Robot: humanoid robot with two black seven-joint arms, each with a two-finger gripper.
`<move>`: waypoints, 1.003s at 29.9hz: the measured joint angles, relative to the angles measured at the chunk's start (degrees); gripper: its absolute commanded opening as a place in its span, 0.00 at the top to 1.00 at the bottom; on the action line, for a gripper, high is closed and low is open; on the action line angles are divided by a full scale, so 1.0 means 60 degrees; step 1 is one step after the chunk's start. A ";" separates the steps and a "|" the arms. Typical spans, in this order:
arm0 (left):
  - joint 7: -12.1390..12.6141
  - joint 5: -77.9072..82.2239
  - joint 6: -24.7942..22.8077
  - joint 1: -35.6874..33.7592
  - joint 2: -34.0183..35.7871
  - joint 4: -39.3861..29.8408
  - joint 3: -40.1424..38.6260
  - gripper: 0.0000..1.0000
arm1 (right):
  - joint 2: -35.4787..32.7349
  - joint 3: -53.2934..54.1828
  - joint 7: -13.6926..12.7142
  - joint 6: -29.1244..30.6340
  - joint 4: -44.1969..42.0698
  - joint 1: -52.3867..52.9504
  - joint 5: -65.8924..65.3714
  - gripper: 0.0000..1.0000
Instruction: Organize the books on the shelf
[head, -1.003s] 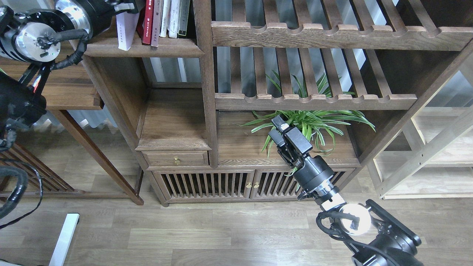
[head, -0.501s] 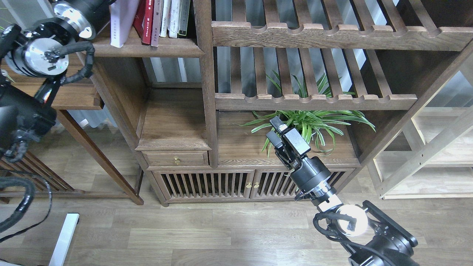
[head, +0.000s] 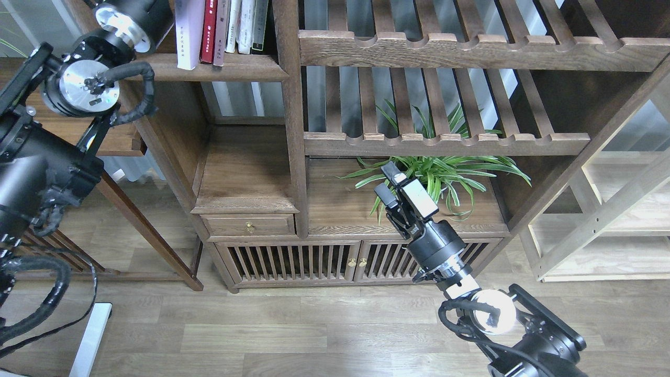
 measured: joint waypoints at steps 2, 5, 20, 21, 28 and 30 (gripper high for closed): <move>-0.0144 -0.0117 -0.0038 0.0120 0.0001 0.0000 -0.0081 0.47 | -0.0002 0.0002 -0.0001 0.0000 0.0003 0.0000 0.0000 0.01; -0.0303 -0.0231 -0.0072 0.0426 0.0086 0.0008 -0.0145 0.45 | -0.0003 0.0004 -0.0011 0.0000 0.0005 0.0000 0.0000 0.01; -0.0486 -0.0274 -0.0273 0.0965 0.0204 -0.0130 -0.0184 0.33 | 0.0008 -0.0010 -0.0044 0.0000 0.0014 0.0000 0.0000 0.01; -0.0531 -0.0274 -0.0273 0.0966 0.0159 -0.0120 -0.0179 0.32 | 0.0009 -0.0011 -0.0044 0.0000 0.0014 0.0000 0.0000 0.01; -0.1003 -0.0279 -0.0273 0.0907 -0.0075 0.0058 -0.0166 0.21 | 0.0010 -0.0012 -0.0044 0.0000 0.0015 0.0000 0.0000 0.01; -0.1279 -0.0291 -0.0273 0.0892 -0.0165 0.0200 -0.0171 0.19 | 0.0010 -0.0021 -0.0044 0.0000 0.0015 0.0000 0.0000 0.01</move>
